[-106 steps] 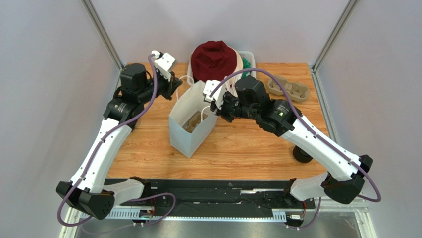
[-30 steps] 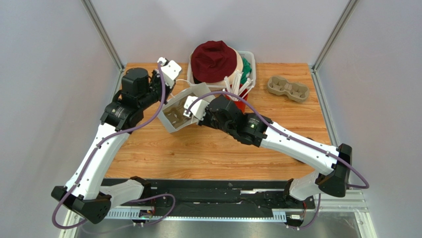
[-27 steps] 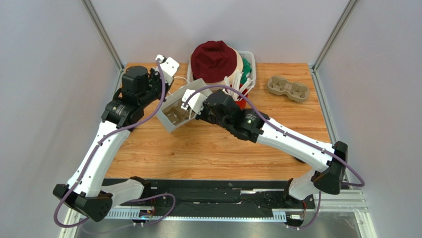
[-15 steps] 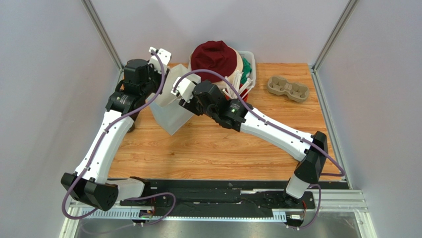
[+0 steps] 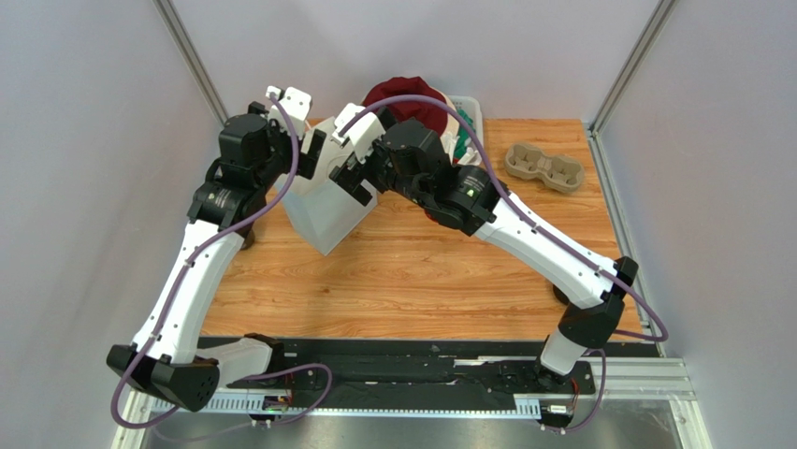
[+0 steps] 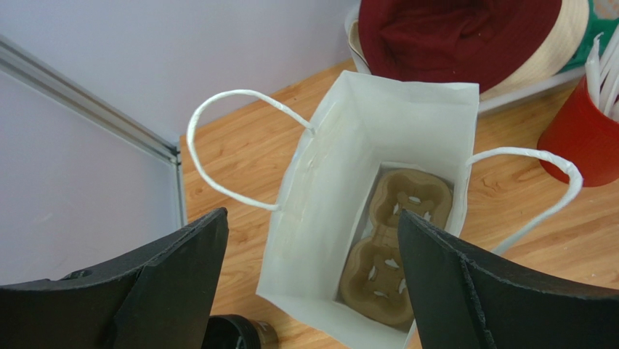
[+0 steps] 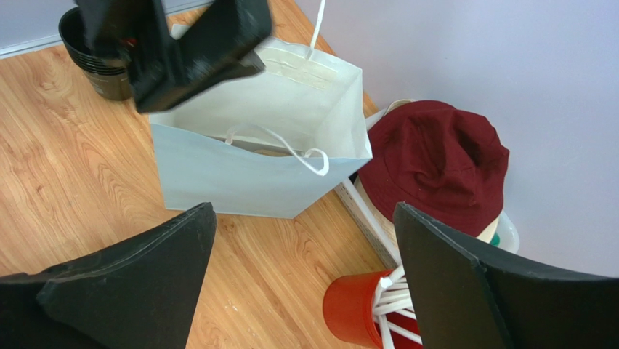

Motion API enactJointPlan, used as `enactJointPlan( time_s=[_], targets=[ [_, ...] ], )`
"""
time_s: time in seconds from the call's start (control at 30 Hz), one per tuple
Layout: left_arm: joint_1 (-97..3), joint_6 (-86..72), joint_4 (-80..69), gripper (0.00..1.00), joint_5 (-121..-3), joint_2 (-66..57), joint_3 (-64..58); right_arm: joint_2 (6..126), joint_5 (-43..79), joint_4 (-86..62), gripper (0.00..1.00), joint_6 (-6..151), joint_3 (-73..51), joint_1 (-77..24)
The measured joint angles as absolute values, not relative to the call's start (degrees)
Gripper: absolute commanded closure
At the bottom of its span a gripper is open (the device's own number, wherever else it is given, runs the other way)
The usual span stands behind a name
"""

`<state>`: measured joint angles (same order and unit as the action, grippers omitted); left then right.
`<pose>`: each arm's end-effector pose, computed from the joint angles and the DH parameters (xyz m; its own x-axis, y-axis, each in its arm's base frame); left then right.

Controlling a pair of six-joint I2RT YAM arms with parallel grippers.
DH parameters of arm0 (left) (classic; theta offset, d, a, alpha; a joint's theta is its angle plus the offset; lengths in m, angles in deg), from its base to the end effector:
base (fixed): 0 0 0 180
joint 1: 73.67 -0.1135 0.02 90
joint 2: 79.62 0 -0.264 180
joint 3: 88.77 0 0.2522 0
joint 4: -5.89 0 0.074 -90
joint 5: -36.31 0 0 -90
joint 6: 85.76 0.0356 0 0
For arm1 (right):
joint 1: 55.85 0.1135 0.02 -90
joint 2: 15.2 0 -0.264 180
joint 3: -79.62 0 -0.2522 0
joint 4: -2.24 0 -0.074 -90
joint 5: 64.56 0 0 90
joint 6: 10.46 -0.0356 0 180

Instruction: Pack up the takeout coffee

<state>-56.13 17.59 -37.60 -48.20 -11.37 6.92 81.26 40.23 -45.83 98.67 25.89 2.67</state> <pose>0.2405 -0.0724 0.4447 -0.2075 0.3066 -0.9289 0.2675 0.9312 0.2476 0.2017 0.3121 0.4672 0.0741 -0.4857 -0.8710 -0.7131 0.5848 -0.3868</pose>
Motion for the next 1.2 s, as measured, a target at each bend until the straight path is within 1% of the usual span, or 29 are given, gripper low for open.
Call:
enactJointPlan(
  time_s=[0.1,0.17,0.33,0.43,0.53,0.6,0.7,0.93,1.03,1.2],
  targets=[
    [-56.7,17.8,-37.6,0.05,-47.5,-14.6,6.8,79.0,40.6,-47.7,0.01,99.0,25.5,2.6],
    [-57.2,18.2,-37.6,0.05,-47.3,-17.6,6.3,75.8,40.9,-48.2,0.01,99.4,22.7,2.4],
    [-61.0,18.7,-38.9,0.04,-48.6,-27.4,2.1,64.7,40.4,-50.0,0.01,101.0,12.0,0.1],
    [-65.0,19.2,-41.2,0.04,-51.8,-32.9,-1.0,57.9,39.5,-52.3,0.01,101.7,5.2,-3.3],
    [-66.4,20.1,-44.1,0.04,-55.2,-37.0,-3.7,51.9,38.2,-53.2,0.01,101.7,-2.6,-6.9],
    [-66.9,20.8,-45.5,0.04,-57.8,-38.5,-5.7,48.5,37.3,-53.4,0.01,101.4,-8.4,-10.0],
    [-68.3,21.3,-47.3,0.04,-61.0,-39.2,-8.4,45.9,37.2,-53.5,0.01,100.3,-13.8,-13.3],
    [-70.9,21.5,-50.1,0.04,-69.1,-40.1,-11.2,38.9,43.1,-46.6,0.01,97.6,-24.5,-18.1],
    [-71.0,21.5,-50.1,0.04,-71.5,-40.9,-11.6,34.6,44.0,-44.3,0.02,97.3,-27.4,-20.6],
    [-71.1,23.0,-50.5,0.04,-75.0,-40.7,-10.6,30.6,42.9,-40.8,0.02,95.1,-27.8,-26.2]
  ],
)
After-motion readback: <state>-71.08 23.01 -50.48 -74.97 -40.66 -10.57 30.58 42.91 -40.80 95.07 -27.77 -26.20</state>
